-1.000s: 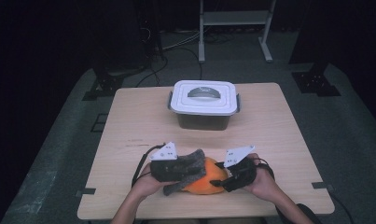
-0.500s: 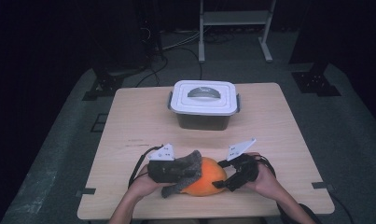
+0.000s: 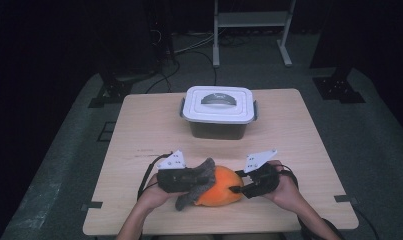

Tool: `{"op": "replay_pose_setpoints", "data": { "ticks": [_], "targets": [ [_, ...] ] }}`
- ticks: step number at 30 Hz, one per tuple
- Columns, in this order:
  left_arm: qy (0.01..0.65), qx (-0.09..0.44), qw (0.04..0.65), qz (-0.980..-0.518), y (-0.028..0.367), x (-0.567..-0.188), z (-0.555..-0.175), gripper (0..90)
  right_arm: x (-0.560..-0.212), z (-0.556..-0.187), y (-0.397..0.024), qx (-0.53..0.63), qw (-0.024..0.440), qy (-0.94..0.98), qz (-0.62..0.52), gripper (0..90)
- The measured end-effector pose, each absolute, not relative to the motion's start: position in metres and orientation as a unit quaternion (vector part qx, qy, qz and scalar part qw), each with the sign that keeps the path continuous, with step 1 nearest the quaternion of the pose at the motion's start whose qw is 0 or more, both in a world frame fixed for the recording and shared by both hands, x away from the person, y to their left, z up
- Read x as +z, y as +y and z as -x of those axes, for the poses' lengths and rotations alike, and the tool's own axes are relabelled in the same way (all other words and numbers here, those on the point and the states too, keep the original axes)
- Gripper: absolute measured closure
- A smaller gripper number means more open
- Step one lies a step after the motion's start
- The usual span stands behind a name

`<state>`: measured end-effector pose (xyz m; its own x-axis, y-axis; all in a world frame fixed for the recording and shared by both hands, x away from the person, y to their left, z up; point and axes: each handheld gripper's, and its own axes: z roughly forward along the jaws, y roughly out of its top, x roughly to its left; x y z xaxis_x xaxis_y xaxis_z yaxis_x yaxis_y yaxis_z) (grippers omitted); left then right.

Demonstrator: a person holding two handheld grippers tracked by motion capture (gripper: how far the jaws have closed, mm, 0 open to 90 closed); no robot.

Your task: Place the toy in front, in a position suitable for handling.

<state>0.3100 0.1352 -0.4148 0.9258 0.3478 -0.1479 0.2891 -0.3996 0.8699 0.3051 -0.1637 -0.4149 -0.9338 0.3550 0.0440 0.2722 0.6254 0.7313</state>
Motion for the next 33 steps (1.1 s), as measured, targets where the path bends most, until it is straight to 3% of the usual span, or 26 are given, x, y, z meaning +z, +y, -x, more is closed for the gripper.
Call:
{"op": "replay_pose_setpoints", "data": {
  "ticks": [4,8,13,19,22,26,30,33],
  "targets": [
    [0.191,0.036,0.516,-0.834,0.134,-0.411,-0.308,70.1,-0.413,-0.303,-0.161,0.397,0.056,0.9,-0.173,46.6],
    [0.152,0.043,0.532,-0.832,0.118,-0.399,-0.299,70.0,-0.411,-0.3,-0.156,0.406,0.055,0.896,-0.17,44.8],
    [0.154,0.057,0.505,-0.847,0.116,-0.406,-0.301,70.3,-0.415,-0.304,-0.157,0.404,0.033,0.897,-0.175,30.1],
    [0.181,0.051,0.508,-0.841,0.132,-0.409,-0.307,70.1,-0.428,-0.311,-0.166,0.403,-0.008,0.896,-0.189,23.1],
    [0.18,0.049,0.509,-0.841,0.13,-0.408,-0.306,70.2,-0.431,-0.315,-0.164,0.406,-0.025,0.892,-0.198,26.0],
    [0.171,0.054,0.518,-0.836,0.124,-0.398,-0.302,70.2,-0.422,-0.314,-0.165,0.411,-0.009,0.89,-0.197,47.0],
    [0.153,0.063,0.53,-0.832,0.12,-0.386,-0.295,70.2,-0.402,-0.303,-0.166,0.433,0.051,0.883,-0.176,49.1],
    [0.157,0.068,0.508,-0.844,0.117,-0.392,-0.297,70.2,-0.4,-0.302,-0.165,0.427,0.069,0.885,-0.172,46.7]
  ]
}}
